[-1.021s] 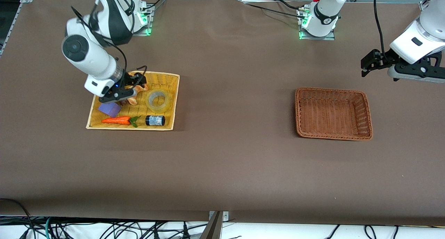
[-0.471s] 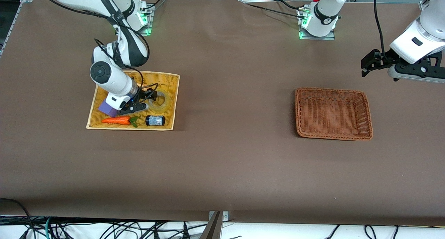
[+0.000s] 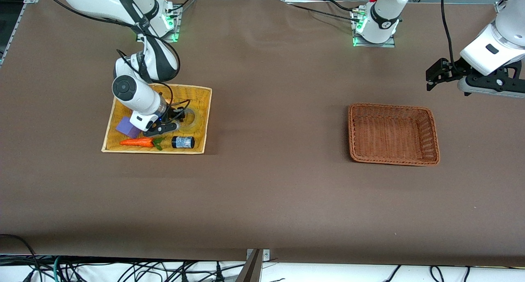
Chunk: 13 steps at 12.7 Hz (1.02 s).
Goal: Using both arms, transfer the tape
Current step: 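Reach the right gripper down to the tape roll and grasp it, then lift the tape with the right gripper while the left gripper reaches over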
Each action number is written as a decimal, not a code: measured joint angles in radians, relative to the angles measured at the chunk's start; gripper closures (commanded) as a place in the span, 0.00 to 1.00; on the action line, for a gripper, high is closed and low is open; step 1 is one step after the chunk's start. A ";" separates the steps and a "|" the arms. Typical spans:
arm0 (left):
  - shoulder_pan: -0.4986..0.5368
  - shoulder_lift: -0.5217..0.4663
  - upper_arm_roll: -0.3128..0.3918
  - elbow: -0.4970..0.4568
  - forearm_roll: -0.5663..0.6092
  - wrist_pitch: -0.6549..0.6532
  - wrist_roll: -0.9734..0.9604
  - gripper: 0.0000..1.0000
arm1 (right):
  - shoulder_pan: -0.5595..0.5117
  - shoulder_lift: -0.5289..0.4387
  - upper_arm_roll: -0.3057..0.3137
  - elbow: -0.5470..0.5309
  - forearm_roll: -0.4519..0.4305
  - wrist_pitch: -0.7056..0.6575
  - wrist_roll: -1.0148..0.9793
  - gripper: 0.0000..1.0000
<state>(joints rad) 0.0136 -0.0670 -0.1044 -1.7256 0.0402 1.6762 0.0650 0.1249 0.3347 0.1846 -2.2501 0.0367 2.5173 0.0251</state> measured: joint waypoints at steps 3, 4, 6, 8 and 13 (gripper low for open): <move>0.000 0.003 0.000 0.000 0.000 0.000 0.000 0.00 | 0.001 -0.050 0.012 0.038 -0.003 -0.099 0.002 1.00; 0.000 0.004 0.000 0.000 0.000 0.000 0.000 0.00 | 0.001 -0.074 0.017 0.078 -0.008 -0.177 0.002 1.00; -0.002 0.006 0.000 0.000 0.000 0.000 0.000 0.00 | 0.003 -0.118 0.052 0.189 -0.019 -0.344 0.016 1.00; -0.003 0.007 -0.001 0.000 0.000 0.000 0.000 0.00 | 0.060 -0.129 0.081 0.296 -0.020 -0.474 0.115 1.00; -0.003 0.008 -0.002 0.002 0.000 -0.002 0.000 0.00 | 0.368 0.080 0.090 0.500 -0.023 -0.465 0.590 1.00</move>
<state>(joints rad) 0.0102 -0.0587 -0.1065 -1.7240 0.0402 1.6742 0.0651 0.4928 0.4146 0.2744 -1.7499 0.0136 2.0519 0.6148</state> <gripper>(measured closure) 0.000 0.789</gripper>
